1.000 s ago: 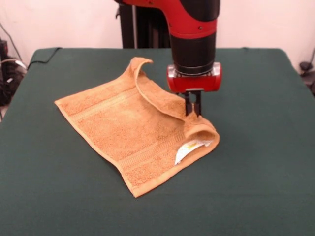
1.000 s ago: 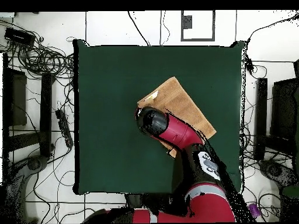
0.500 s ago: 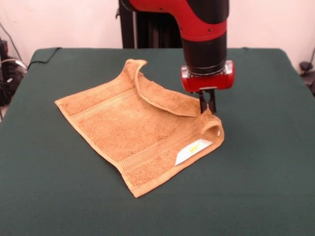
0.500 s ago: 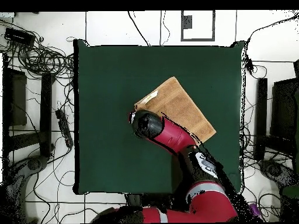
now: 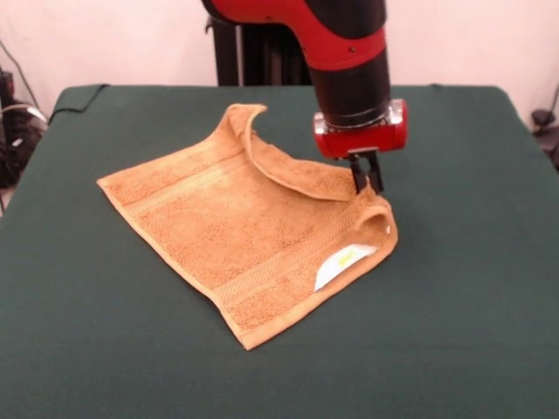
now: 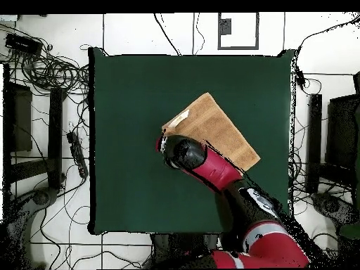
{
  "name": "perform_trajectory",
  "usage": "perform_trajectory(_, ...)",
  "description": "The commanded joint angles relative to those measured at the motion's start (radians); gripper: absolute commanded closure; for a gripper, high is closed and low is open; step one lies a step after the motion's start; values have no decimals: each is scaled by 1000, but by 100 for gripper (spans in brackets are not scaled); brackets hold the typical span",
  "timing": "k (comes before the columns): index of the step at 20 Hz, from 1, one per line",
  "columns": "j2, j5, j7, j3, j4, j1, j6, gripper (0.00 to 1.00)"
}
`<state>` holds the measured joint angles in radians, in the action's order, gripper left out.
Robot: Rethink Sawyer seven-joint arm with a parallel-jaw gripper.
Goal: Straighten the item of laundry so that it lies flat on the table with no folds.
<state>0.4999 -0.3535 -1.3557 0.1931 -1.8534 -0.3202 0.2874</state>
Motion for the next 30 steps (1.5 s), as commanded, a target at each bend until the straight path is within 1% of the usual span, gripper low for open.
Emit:
perform_trajectory(1, -3, -33, -212, 170, -131, -54, -7, 100)
perform_trajectory(4, -3, -18, -202, 185, -153, -91, -17, 100)
perform_trajectory(8, -12, 5, -186, 192, -155, -122, -29, 100)
perform_trajectory(11, -14, 26, -166, 176, -132, -122, -25, 100)
perform_trajectory(13, -10, 24, -186, 163, -133, -113, -43, 100)
perform_trajectory(14, -8, 23, -196, 157, -133, -109, -52, 0)
perform_trajectory(20, -3, 19, -207, 131, -119, -92, -42, 0)
perform_trajectory(25, -22, 23, -195, 152, -112, -110, -59, 0)
perform_trajectory(30, -19, 30, -182, 142, -100, -106, -43, 0)
